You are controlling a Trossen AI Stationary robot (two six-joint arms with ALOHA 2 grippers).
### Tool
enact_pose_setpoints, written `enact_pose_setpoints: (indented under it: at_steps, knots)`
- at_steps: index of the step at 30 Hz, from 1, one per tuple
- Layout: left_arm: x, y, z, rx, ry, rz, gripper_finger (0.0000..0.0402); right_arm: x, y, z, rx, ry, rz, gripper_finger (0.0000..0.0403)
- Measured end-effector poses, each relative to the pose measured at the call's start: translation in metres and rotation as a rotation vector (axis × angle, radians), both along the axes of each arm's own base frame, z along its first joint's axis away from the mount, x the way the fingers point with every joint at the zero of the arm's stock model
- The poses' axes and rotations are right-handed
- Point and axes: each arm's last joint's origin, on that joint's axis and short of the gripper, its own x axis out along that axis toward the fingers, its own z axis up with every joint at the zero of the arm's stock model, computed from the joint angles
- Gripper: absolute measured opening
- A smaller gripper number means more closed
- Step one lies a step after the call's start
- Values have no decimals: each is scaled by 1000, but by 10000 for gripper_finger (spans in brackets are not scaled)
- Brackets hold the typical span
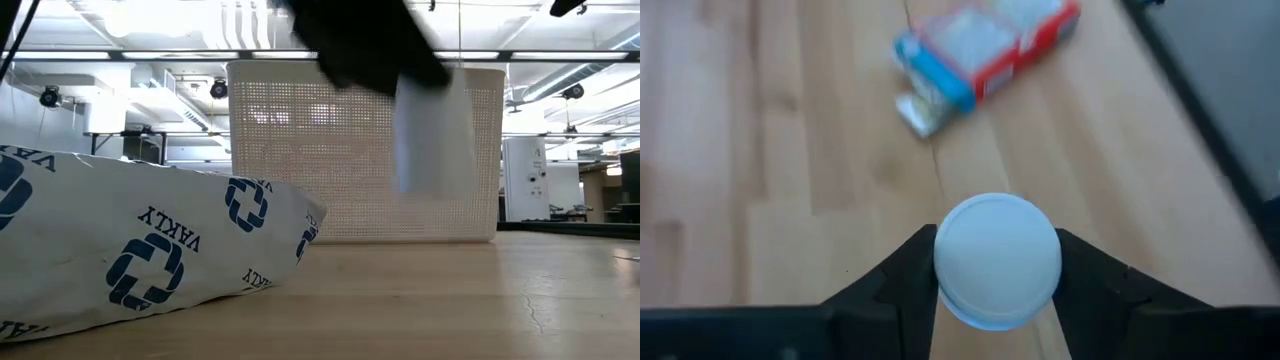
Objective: Pick & place medical supplies in basket/bin
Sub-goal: Put the white medicine bottle into the bin
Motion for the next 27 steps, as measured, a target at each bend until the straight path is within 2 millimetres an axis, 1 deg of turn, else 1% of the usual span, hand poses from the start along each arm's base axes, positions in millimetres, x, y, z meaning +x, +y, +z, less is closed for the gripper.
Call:
enact_pose_setpoints:
  at_steps: [2, 4, 8, 11, 12, 15, 16, 18, 19, 22, 24, 27]
  knots:
    - [0, 1, 23, -4, -20, 5, 144, -4, -1, 6, 8, -8, 7, 356]
    - [-3, 3, 52, 28, -48, 23, 145, -9, -2, 12, 10, -9, 15, 352]
    - [-16, 16, 116, 231, -121, 106, 149, -23, -8, 23, 19, -12, 4, 339]
    - [-27, 37, 155, 409, -142, 199, 150, -33, -12, 28, 23, -13, -20, 331]
    - [-29, 47, 166, 450, -136, 232, 151, -36, -14, 29, 20, -13, -31, 330]
    - [-35, 85, 190, 512, -108, 342, 152, -39, -15, 29, 16, -27, -67, 330]
    - [-37, 100, 196, 521, -91, 374, 152, -39, -16, 28, 14, -25, -67, 329]
    - [-38, 132, 200, 524, -54, 444, 152, -39, -15, 26, 12, -23, -70, 329]
    - [-38, 150, 200, 515, -35, 475, 152, -38, -14, 25, 7, -19, -70, 329]
    - [-36, 195, 189, 426, 29, 536, 159, -35, -11, 20, -3, -9, -74, 329]
    - [-35, 215, 178, 358, 63, 579, 171, -33, -9, 18, -1, -5, -84, 329]
    - [-35, 230, 162, 321, 120, 629, 204, -30, -4, 14, -4, 3, -88, 329]
